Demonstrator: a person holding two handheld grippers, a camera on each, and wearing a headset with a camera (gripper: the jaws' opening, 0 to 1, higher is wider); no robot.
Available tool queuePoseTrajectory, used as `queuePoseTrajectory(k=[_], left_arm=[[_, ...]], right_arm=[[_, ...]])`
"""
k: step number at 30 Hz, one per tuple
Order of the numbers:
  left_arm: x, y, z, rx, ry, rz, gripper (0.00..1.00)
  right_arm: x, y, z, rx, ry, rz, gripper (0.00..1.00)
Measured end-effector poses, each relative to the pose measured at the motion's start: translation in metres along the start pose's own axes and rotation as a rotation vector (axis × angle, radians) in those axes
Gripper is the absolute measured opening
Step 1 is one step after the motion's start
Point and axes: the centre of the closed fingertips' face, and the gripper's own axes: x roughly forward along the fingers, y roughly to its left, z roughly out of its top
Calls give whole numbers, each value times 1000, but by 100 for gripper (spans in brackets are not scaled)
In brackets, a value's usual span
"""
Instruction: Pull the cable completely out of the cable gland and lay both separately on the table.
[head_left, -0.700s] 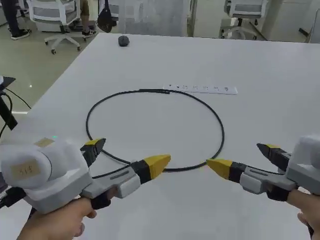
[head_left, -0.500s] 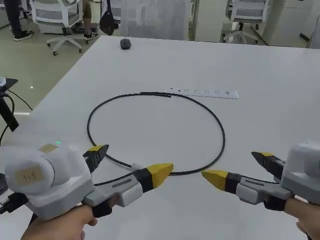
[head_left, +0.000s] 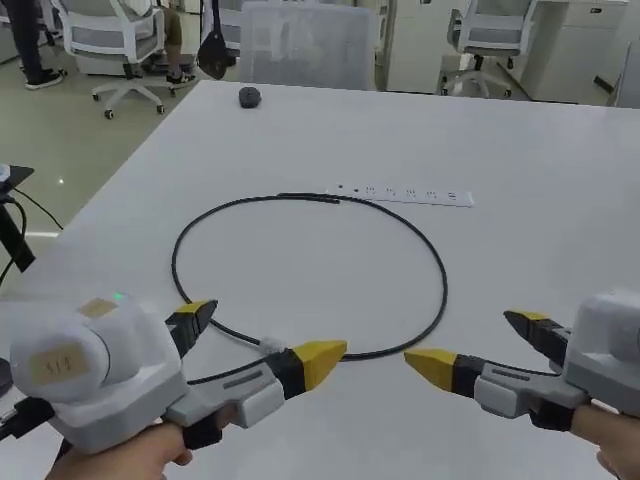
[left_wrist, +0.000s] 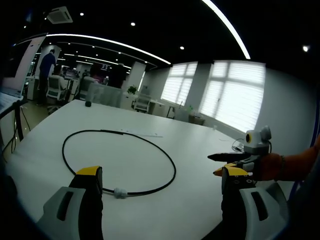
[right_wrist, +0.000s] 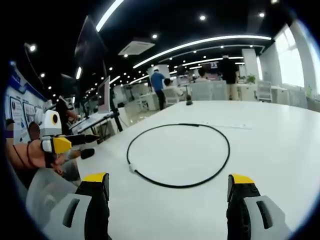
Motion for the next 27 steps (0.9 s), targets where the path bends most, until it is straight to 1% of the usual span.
queuePoseTrajectory(k=[11, 17, 27], left_arm=[[-1, -1, -2, -8, 0, 2, 100], [-3, 1, -2, -4, -4, 9, 100], [-6, 7, -5, -20, -3, 19, 100]], right_arm=[[-3, 0, -4, -2, 11, -1, 100], [-2, 0, -5, -6, 16, 3, 100], [5, 1, -10, -14, 37, 14, 100]])
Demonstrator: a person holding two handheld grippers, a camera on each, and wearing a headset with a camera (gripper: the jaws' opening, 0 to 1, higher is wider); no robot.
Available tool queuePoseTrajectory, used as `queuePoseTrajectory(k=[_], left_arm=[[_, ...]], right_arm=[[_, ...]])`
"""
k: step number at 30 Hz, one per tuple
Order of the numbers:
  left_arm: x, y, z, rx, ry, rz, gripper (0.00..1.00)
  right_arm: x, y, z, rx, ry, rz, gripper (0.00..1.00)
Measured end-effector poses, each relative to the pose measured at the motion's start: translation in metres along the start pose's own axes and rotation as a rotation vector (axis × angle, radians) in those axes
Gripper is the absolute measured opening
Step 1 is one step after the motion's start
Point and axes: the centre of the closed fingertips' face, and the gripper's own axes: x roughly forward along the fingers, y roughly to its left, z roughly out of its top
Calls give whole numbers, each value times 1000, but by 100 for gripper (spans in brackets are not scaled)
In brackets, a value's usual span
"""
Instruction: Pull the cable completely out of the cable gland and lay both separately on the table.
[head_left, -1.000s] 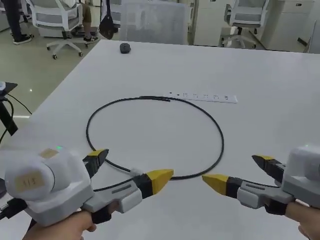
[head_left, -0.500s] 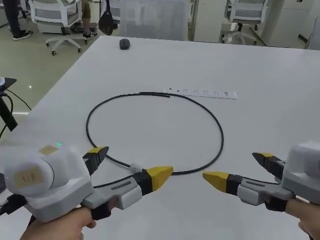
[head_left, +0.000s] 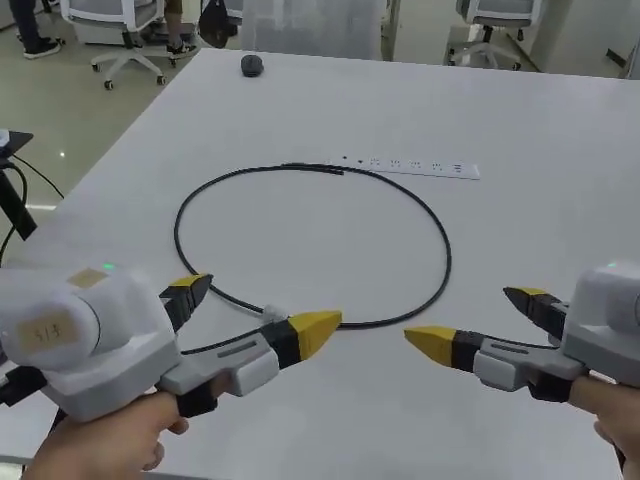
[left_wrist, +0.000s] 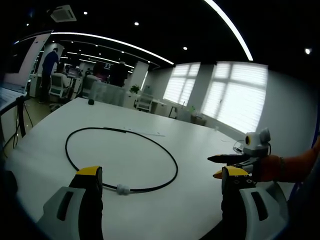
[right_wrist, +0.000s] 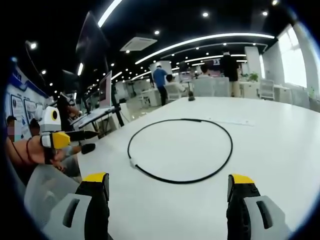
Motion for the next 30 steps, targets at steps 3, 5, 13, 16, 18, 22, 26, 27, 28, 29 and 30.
queuePoseTrajectory(k=[3, 5, 13, 16, 18, 22, 26, 27, 28, 29, 30], left_arm=[[-2, 3, 1, -1, -1, 3, 100], [-4, 6, 3, -2, -7, 5, 100], [-9, 12, -2, -2, 2, 5, 100], [-9, 14, -1, 3, 3, 7, 100], [-8, 15, 0, 3, 1, 6, 100], [-6, 16, 2, 3, 0, 3, 100], [-3, 16, 2, 3, 4, 0, 100], [-3, 16, 1, 8, 6, 1, 100], [-2, 15, 2, 7, 5, -3, 100], [-2, 14, 1, 5, 8, -7, 100], [-1, 13, 1, 8, 7, -8, 100]], right_arm=[[4, 3, -1, -2, 11, 8, 100], [7, 5, -2, -7, 19, 14, 100], [20, 15, -6, -22, 47, 35, 98], [22, 14, -6, -33, 50, 38, 98], [22, 13, -5, -28, 47, 40, 98], [22, 11, -5, -28, 49, 32, 98], [21, 9, -6, -34, 51, 25, 99], [21, 8, -6, -34, 52, 25, 99], [21, 8, -6, -34, 52, 24, 99], [21, 8, -6, -35, 52, 23, 99], [21, 7, -6, -37, 52, 23, 99]])
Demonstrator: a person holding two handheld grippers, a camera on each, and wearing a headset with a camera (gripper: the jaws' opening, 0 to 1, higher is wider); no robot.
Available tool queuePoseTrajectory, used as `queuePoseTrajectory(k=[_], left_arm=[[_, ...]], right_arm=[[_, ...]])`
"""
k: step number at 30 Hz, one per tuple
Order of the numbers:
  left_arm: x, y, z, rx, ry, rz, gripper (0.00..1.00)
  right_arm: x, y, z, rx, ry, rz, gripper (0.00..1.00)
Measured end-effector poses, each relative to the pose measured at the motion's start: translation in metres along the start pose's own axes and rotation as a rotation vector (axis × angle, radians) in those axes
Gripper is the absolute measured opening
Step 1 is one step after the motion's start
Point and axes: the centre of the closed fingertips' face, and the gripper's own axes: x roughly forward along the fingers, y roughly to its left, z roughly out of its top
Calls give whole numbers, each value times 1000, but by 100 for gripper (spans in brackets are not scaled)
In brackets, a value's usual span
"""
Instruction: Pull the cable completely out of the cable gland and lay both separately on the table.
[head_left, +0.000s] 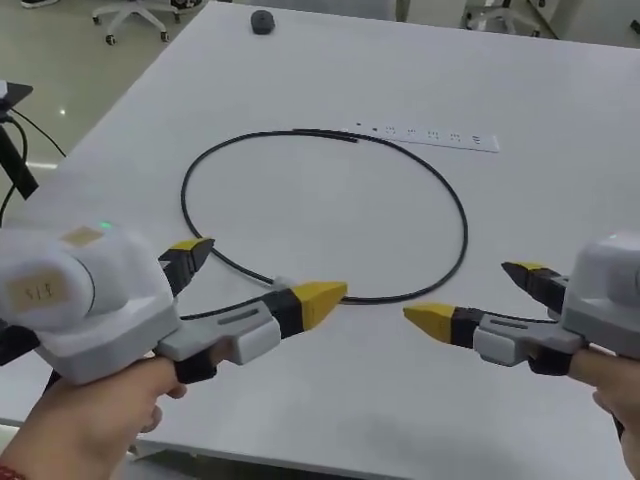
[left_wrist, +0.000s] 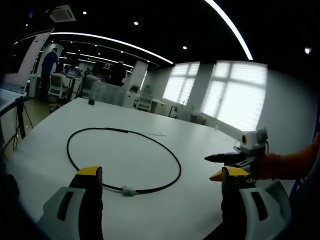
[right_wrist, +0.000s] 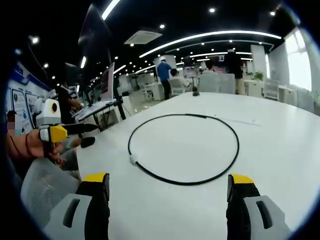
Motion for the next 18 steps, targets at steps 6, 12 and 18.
queuePoseTrajectory(k=[6, 12, 18], left_arm=[[0, -4, -1, -1, 5, -9, 100], [-4, -7, -1, 4, 4, -19, 100], [-7, -10, 0, 12, -1, -30, 99]], right_arm=[[3, 2, 1, -22, 4, 13, 98], [12, 13, 1, -138, 58, 60, 95], [27, 28, -1, -267, 149, 121, 81]])
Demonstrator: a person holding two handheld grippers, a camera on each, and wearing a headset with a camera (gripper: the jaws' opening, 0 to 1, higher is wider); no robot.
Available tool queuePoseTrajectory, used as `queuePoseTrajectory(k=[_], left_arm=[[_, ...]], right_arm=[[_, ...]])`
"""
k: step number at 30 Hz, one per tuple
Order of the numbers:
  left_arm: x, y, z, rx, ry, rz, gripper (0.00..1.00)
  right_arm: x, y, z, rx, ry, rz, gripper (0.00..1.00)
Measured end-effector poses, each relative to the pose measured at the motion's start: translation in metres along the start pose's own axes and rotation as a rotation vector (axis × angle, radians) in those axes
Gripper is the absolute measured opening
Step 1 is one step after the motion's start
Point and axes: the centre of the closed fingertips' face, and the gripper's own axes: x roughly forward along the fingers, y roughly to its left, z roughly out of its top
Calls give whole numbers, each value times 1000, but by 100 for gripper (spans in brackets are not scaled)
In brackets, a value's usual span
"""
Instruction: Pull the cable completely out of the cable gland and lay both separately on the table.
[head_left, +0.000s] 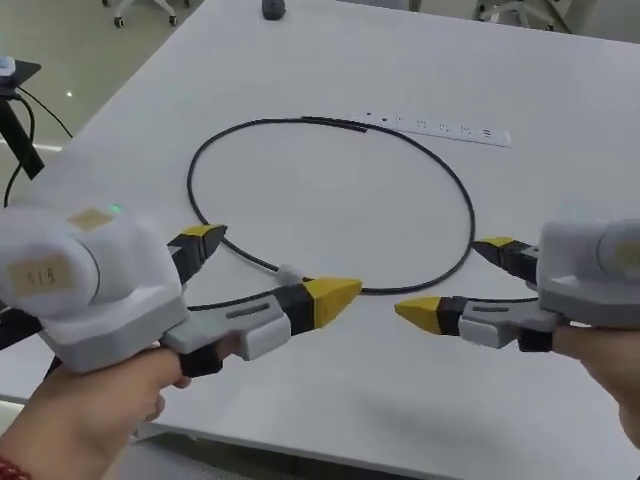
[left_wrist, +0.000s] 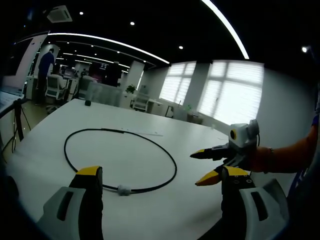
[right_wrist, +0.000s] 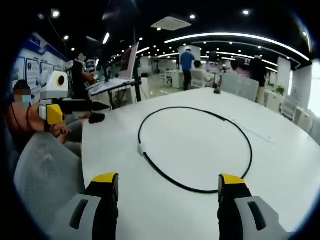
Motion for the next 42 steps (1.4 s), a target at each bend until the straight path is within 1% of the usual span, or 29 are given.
queuePoseTrajectory(k=[1, 5, 7, 8, 10, 11, 12, 13, 14, 15, 18, 20, 25, 27, 33, 35, 39, 42], left_arm=[[0, 0, 0, -1, 0, 0, 99], [-2, 2, -1, 2, 0, 1, 99], [-2, 4, -1, -7, -3, 1, 99], [-3, 5, -1, -7, -3, 3, 99], [-3, 7, -1, -9, -5, 5, 99], [-3, 7, -1, -13, -6, 3, 99], [-3, 8, -1, -13, -5, 5, 99], [-3, 8, 0, -13, -10, 5, 99], [-3, 8, -1, -19, -10, 3, 99], [-3, 9, 0, -19, -11, 3, 99], [-3, 10, 0, -17, -17, 5, 99], [-3, 11, -1, -23, -18, 6, 99], [-4, 12, -2, -36, -18, 6, 99], [-5, 13, 0, -37, -28, 10, 99], [-5, 16, 3, -37, -33, 13, 99], [-5, 17, 4, -37, -34, 14, 99], [-4, 19, 4, -39, -38, 19, 99], [-4, 19, 3, -40, -37, 19, 99]], right_arm=[[6, 3, 3, -26, 8, 18, 81], [23, 9, 8, -67, 54, 63, 78], [31, 11, 11, -89, 64, 75, 76], [36, 13, 11, -101, 78, 90, 76], [45, 18, 14, -109, 81, 110, 74], [48, 20, 15, -116, 87, 121, 75], [53, 22, 13, -126, 103, 134, 73], [56, 24, 13, -135, 109, 141, 72], [61, 28, 13, -144, 123, 163, 70], [64, 28, 12, -148, 133, 170, 68], [74, 33, 14, -170, 143, 191, 64], [83, 38, 16, -183, 148, 212, 62], [98, 47, 11, -225, 189, 248, 57], [104, 50, 10, -228, 196, 264, 57], [117, 57, 3, -235, 232, 302, 47], [123, 59, -1, -250, 252, 307, 47], [131, 63, -5, -270, 268, 324, 45], [136, 62, -8, -271, 286, 329, 44]])
